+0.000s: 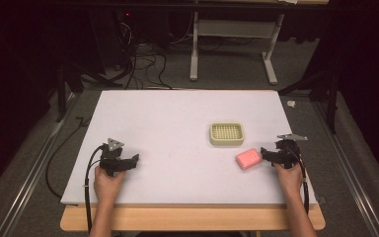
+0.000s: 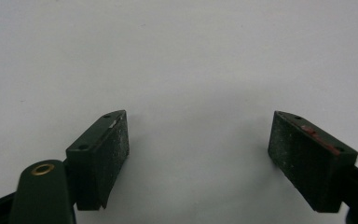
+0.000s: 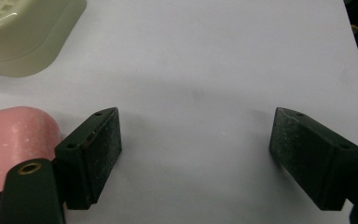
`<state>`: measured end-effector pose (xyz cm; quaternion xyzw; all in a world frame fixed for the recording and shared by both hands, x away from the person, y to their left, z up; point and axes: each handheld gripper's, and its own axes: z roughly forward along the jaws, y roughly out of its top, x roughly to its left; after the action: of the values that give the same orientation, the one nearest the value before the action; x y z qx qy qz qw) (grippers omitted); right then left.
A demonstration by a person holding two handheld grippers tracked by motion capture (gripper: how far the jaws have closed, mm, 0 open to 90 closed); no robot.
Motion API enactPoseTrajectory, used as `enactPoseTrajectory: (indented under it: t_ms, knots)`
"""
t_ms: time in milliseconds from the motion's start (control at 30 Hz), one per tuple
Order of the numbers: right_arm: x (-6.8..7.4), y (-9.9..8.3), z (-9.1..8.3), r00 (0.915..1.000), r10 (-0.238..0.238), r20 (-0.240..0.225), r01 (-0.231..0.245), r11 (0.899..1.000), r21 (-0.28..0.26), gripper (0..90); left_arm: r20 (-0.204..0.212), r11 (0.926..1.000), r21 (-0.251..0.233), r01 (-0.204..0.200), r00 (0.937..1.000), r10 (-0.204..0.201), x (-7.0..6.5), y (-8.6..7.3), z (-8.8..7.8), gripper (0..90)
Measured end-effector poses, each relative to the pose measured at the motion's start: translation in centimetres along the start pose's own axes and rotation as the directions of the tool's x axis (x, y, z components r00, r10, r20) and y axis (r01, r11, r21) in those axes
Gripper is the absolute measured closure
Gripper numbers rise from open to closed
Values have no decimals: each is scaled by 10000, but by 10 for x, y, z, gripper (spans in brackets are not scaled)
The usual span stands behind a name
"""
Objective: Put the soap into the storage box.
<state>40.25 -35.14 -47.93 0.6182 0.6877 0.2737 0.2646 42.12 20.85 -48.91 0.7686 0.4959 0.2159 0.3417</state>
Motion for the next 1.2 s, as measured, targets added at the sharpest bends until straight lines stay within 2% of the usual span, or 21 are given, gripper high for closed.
enactPoseTrajectory:
  t_ms: [300, 700, 1100, 1200]
  knots:
    - [2, 0, -7, 9999, 95, -87, -96, 9998, -161, 173, -8, 10000, -21, -1, 10000, 1, 0, 0, 0, 210]
    - [5, -2, -26, 9993, 209, -307, -227, 9978, -615, 177, 3, 10000, -10, 8, 10000, -8, 0, 0, 0, 209]
    - [14, -4, -42, 9975, 130, -694, -203, 9941, -1066, 176, 12, 10000, -9, 20, 10000, -20, 0, 0, 0, 209]
    - [18, -4, -47, 9970, -13, -777, -78, 9931, -1173, 176, 15, 10000, -8, 23, 10000, -23, 0, 0, 0, 209]
